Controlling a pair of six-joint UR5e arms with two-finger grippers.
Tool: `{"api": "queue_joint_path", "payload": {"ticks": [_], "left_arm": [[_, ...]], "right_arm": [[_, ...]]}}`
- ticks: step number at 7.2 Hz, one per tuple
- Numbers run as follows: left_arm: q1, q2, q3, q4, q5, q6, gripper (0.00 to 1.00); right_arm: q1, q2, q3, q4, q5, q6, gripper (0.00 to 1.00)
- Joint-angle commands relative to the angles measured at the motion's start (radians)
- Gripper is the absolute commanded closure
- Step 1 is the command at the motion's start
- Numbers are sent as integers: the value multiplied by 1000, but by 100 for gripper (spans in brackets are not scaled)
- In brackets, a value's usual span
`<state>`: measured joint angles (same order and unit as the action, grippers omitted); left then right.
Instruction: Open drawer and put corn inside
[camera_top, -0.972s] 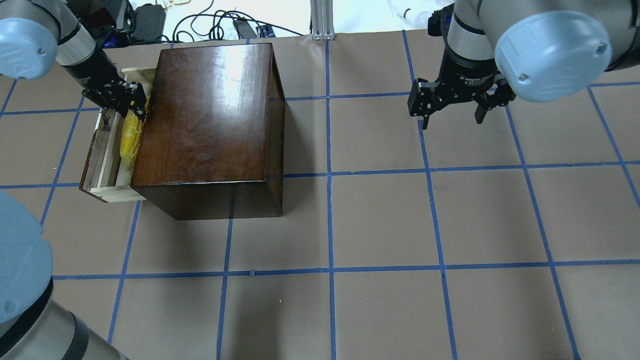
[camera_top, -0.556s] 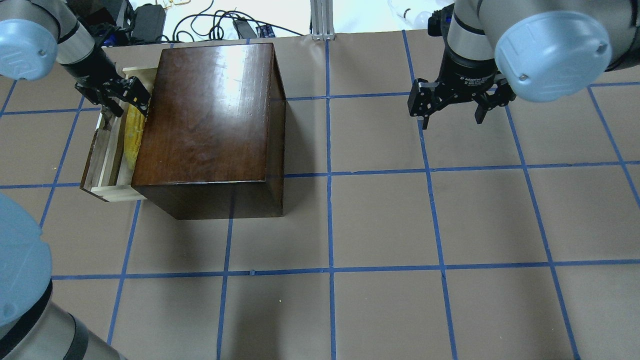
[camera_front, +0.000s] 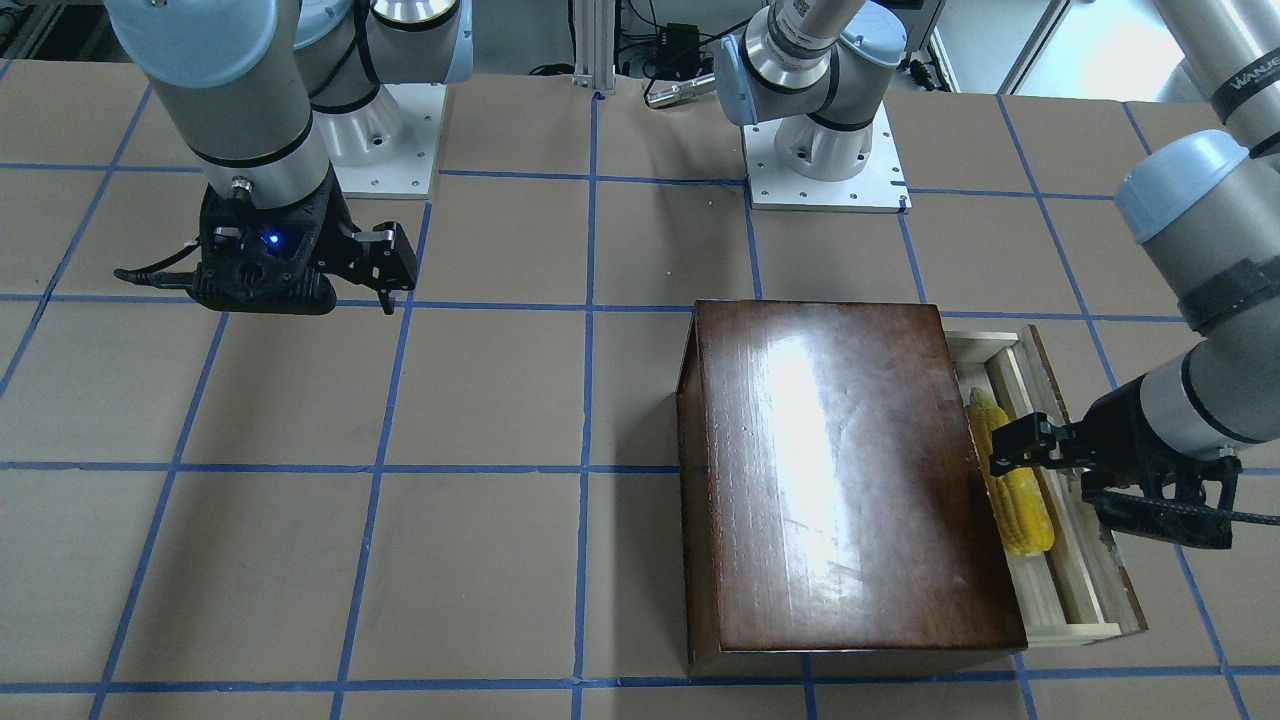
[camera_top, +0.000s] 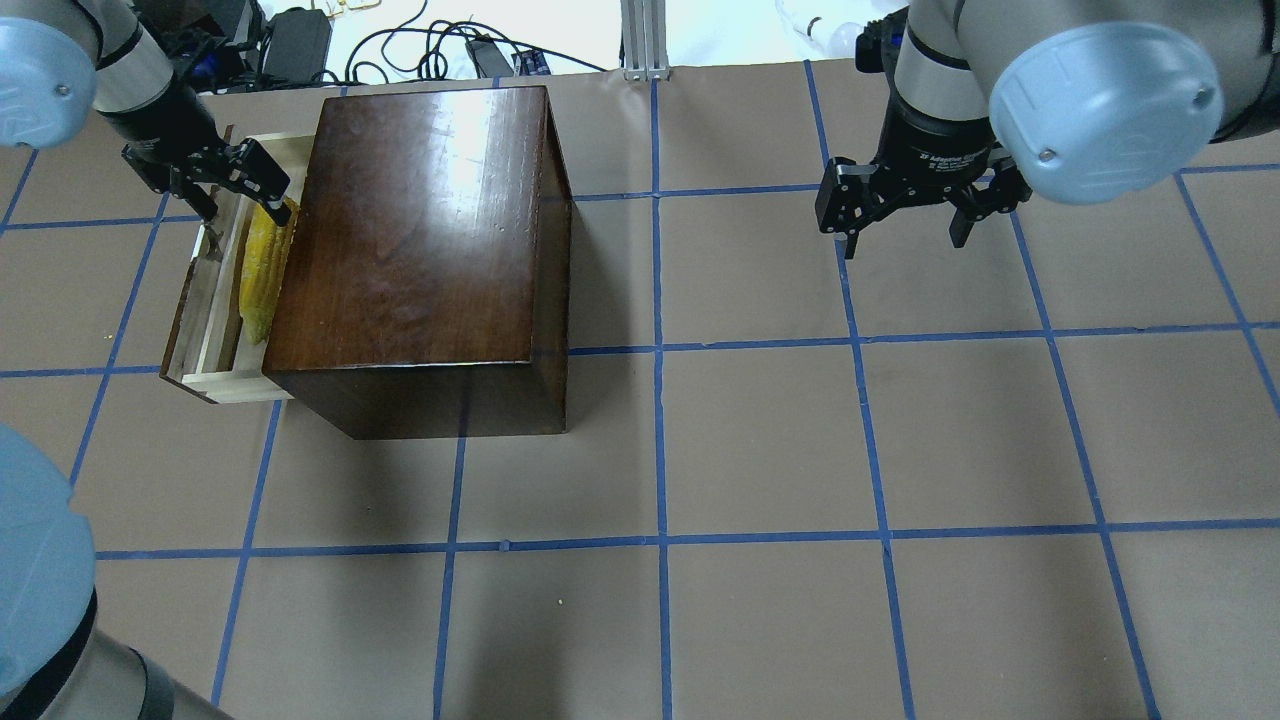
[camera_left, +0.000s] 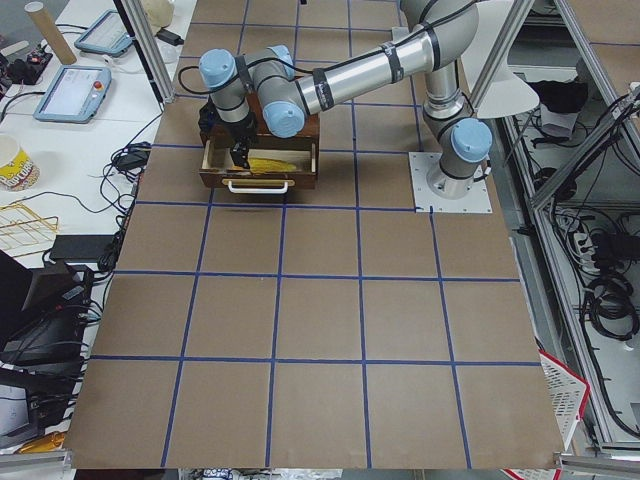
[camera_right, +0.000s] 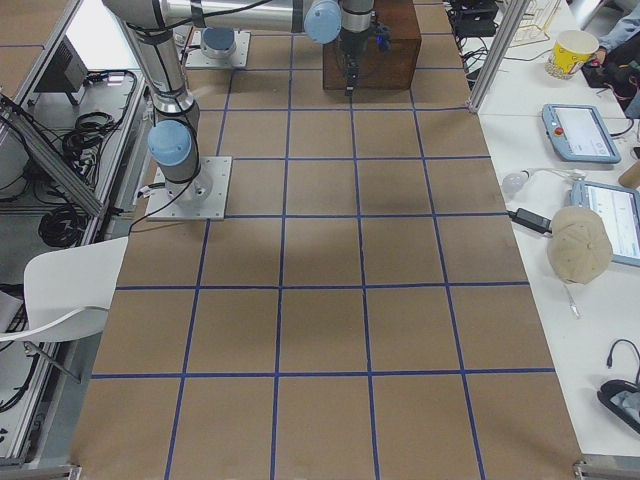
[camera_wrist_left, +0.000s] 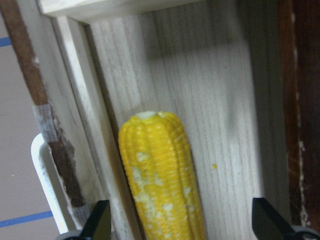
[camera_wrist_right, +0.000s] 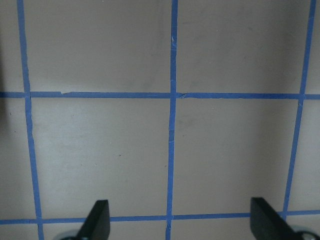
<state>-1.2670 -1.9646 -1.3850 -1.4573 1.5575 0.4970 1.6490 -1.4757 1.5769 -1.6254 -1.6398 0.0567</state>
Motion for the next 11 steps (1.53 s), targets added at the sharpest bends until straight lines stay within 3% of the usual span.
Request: {"api": "queue_joint_path", "payload": {"ticks": [1,2,7,8,11], "left_arm": [[-44,53,71,-84,10,-2,0],[-86,62,108,-159,7,-5,0],[-291,157,95,-175,12,-311,0],[-302,176,74,-175,9,-319,0],[-302,286,-112,-106,7,-319,0]], "right_arm": [[0,0,0,1,0,0,0],[0,0,0,-1,0,0,0],[0,0,0,-1,0,0,0],[0,0,0,-1,0,0,0],[0,0,0,-1,0,0,0]]}}
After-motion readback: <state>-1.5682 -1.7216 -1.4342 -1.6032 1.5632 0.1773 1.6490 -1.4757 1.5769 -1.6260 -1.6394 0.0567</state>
